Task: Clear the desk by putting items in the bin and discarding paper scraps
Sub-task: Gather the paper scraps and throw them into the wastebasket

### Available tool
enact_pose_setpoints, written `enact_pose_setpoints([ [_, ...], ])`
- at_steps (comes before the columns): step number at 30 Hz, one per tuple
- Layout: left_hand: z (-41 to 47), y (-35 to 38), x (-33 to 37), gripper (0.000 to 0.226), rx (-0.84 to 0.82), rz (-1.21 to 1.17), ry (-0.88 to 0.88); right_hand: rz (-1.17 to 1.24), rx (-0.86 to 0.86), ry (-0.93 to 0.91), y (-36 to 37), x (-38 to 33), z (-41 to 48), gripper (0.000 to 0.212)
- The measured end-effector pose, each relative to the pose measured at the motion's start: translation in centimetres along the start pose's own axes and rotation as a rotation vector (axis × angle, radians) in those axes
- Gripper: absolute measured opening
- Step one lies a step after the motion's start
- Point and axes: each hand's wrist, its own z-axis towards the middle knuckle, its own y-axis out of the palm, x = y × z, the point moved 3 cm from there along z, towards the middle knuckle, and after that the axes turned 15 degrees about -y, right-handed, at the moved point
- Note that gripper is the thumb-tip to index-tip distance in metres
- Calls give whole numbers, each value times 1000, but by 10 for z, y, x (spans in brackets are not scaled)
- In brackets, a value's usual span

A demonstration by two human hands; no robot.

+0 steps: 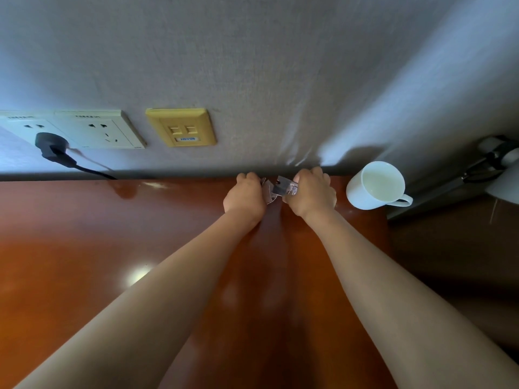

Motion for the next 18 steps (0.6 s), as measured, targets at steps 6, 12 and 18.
enact_pose_setpoints([
  [6, -2, -1, 1, 40, -4, -27, -5, 39, -41, 38, 0, -3, 1, 47],
  [12, -3, -2, -1, 33, -4, -71, 15, 149, -30, 91, 1, -1, 3, 62],
  [18, 2, 0, -1, 28, -14, 5, 31, 151, -37, 35, 9, -6, -9, 30],
])
